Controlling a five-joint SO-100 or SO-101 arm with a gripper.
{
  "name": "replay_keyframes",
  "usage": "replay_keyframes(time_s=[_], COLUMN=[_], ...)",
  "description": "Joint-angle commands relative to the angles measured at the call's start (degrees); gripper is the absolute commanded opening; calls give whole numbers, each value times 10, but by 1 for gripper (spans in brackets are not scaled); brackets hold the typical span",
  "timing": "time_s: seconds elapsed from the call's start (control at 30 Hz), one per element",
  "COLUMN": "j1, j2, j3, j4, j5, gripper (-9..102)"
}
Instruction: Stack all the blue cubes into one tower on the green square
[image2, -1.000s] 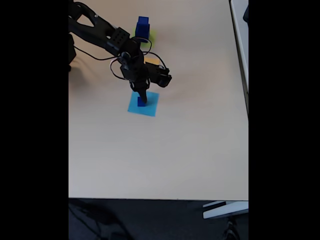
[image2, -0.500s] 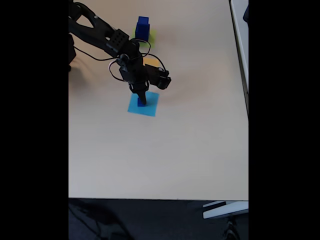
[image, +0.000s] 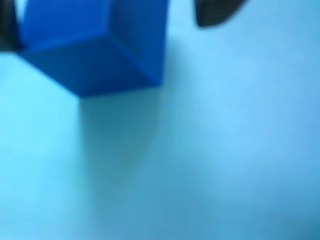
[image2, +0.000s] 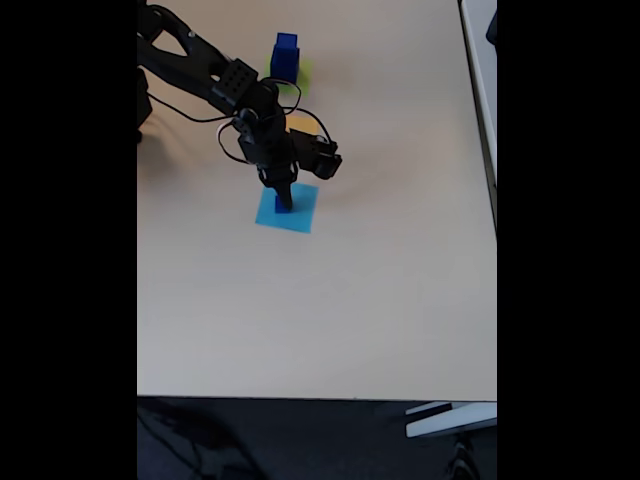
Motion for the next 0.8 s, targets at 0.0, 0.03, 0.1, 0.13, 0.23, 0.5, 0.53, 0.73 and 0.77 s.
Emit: replay_keyframes(time_s=[0.0,0.03,0.1,0.13,0.23,0.5,0.53,0.73,0.77], j1=[2,1,-1,-3,-6,-7,-7,-5,-4], j2=[14,16,19,21,25,26,26,26,25], j3=[-6,-6,-7,-7,-11,-11,-11,-4,-3], j4=[2,2,3,3,6,7,7,7,7], j5=[-5,-5,-7,-8,-10,-11,-11,-7,-6], gripper=[19,19,20,21,23,23,23,21,21])
